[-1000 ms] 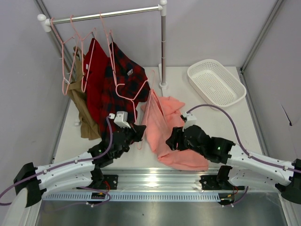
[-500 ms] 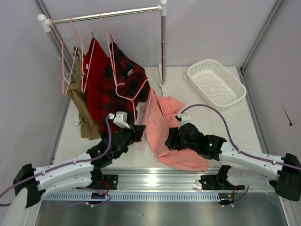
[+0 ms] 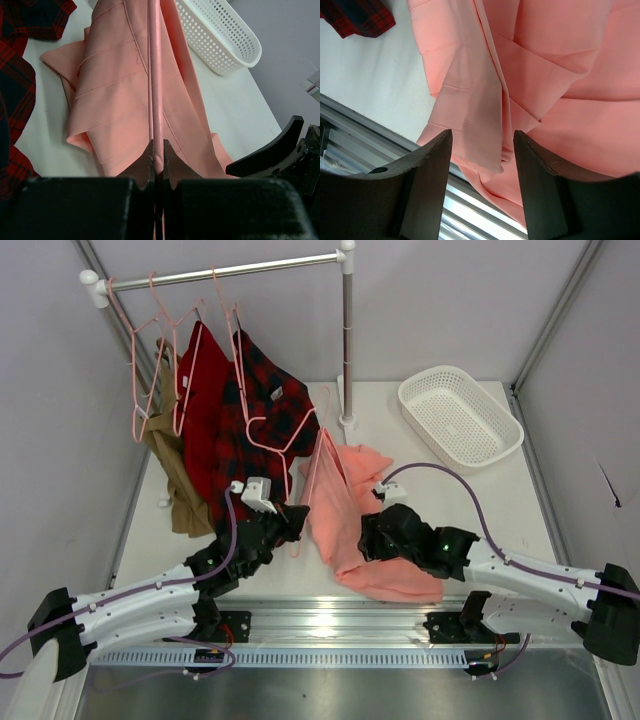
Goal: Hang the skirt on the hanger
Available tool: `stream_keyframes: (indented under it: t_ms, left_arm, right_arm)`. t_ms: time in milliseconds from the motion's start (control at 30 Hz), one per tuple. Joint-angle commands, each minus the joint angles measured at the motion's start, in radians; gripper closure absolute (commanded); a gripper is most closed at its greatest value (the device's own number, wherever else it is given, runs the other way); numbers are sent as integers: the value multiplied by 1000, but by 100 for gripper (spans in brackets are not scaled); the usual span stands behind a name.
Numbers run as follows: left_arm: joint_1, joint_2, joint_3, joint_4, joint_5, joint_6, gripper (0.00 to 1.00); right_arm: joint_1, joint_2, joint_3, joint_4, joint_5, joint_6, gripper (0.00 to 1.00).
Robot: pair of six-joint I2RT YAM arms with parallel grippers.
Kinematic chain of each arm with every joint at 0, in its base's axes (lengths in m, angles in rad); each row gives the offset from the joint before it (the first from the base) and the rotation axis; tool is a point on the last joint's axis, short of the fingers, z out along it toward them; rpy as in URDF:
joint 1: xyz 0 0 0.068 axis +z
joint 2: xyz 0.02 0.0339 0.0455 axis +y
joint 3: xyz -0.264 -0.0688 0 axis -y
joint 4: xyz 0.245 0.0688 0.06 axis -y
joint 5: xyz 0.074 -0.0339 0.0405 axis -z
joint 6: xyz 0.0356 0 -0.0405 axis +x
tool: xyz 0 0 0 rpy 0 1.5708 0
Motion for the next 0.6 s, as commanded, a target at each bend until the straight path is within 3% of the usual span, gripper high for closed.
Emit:
stream_keyframes:
  t_ms: [0,133,267,400,567]
  left_arm:
    - [-3,-11,30,78,-22,20,100]
    - [-1,-6,35,78,-20,20,100]
    - [-1,-3,47,69,-29,20,100]
    - [-1,9,80,26,-40,-1,100]
    - [-1,25,140,-47,-42,-55,100]
  right_arm:
    - [-1,-15,13,-2,20,-9,42]
    - [-1,-1,-10,50,-13,-6,49]
    - [10,16,-9,82,-41,-9,79]
    - [27,54,2,116,-70,-6,100]
    - [108,103,48,174,-72,-9,100]
